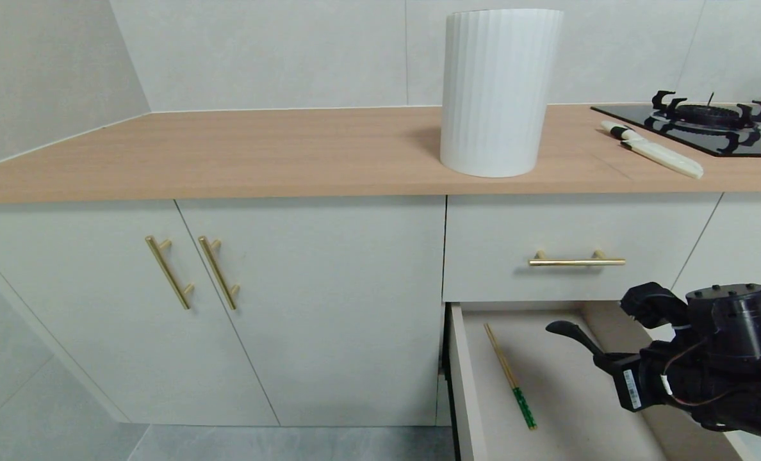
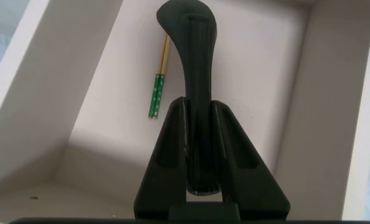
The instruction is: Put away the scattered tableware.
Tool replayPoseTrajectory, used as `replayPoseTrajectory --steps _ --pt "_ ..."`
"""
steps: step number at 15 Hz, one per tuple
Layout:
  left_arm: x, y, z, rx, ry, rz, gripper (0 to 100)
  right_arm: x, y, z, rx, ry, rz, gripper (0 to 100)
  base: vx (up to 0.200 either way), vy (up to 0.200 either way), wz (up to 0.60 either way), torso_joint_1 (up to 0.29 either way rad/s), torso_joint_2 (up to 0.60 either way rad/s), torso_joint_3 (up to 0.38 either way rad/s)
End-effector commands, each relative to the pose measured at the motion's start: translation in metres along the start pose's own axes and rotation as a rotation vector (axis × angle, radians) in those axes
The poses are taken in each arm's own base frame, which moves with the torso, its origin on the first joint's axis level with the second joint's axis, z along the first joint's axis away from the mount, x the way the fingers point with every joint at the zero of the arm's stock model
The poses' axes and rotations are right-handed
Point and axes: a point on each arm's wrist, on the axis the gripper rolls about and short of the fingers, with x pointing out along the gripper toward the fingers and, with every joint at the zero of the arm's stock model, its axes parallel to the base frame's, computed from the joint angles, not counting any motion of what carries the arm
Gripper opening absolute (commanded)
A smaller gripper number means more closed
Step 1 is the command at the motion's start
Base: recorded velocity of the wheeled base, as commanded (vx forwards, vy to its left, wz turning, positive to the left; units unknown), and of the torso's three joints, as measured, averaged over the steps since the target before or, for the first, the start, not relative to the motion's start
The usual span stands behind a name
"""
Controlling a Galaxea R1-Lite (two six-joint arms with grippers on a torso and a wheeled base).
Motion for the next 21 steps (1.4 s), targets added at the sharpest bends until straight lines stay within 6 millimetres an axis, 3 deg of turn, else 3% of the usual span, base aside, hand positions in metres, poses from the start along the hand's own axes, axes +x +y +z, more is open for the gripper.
replayPoseTrajectory --steps 1,4,8,12,16,21 --pt "0.0 0.0 0.0 0.0 0.001 0.0 100 0.001 0.0 0.0 -0.001 0.004 0.001 0 0.0 0.0 0.0 0.0 0.0 0.0" --pt "0.0 0.0 0.0 0.0 0.001 0.0 100 0.017 0.001 -0.002 0.003 0.029 -0.003 0 0.0 0.0 0.0 0.0 0.0 0.0" --pt "0.0 0.0 0.0 0.0 0.001 0.0 100 0.074 0.001 -0.003 0.146 0.052 -0.12 0 0.0 0.0 0.0 0.0 0.0 0.0" --pt "0.0 0.0 0.0 0.0 0.001 0.0 100 0.121 0.002 -0.03 0.17 0.136 -0.145 0 0.0 0.0 0.0 0.0 0.0 0.0" --pt "0.0 0.0 0.0 0.0 0.001 0.0 100 0.155 0.002 -0.059 0.159 0.143 -0.222 0 0.0 0.0 0.0 0.0 0.0 0.0" --pt "0.0 0.0 0.0 0.0 0.001 0.0 100 0.159 0.003 -0.063 0.156 0.149 -0.225 0 0.0 0.0 0.0 0.0 0.0 0.0"
